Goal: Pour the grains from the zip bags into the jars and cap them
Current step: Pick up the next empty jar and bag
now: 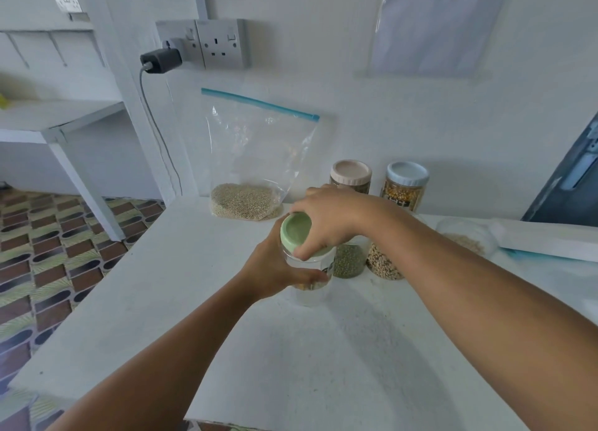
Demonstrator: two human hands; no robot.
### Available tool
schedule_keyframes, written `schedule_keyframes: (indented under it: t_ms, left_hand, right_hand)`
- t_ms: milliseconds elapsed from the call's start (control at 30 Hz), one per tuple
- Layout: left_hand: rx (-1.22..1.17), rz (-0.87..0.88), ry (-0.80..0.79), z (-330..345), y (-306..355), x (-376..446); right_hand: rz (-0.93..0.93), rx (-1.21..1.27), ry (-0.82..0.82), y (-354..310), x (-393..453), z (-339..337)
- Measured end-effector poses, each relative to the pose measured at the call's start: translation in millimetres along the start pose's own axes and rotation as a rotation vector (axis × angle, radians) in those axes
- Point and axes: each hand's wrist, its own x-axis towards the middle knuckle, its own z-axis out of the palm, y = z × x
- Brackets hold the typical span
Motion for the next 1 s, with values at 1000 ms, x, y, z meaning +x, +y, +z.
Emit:
schedule_keyframes:
  t_ms: [1000]
  left_hand:
    - [0.015, -0.020, -0.022, 2, 10, -6]
  right_hand:
    - [-0.052, 0.675, 0.244, 39, -32, 31]
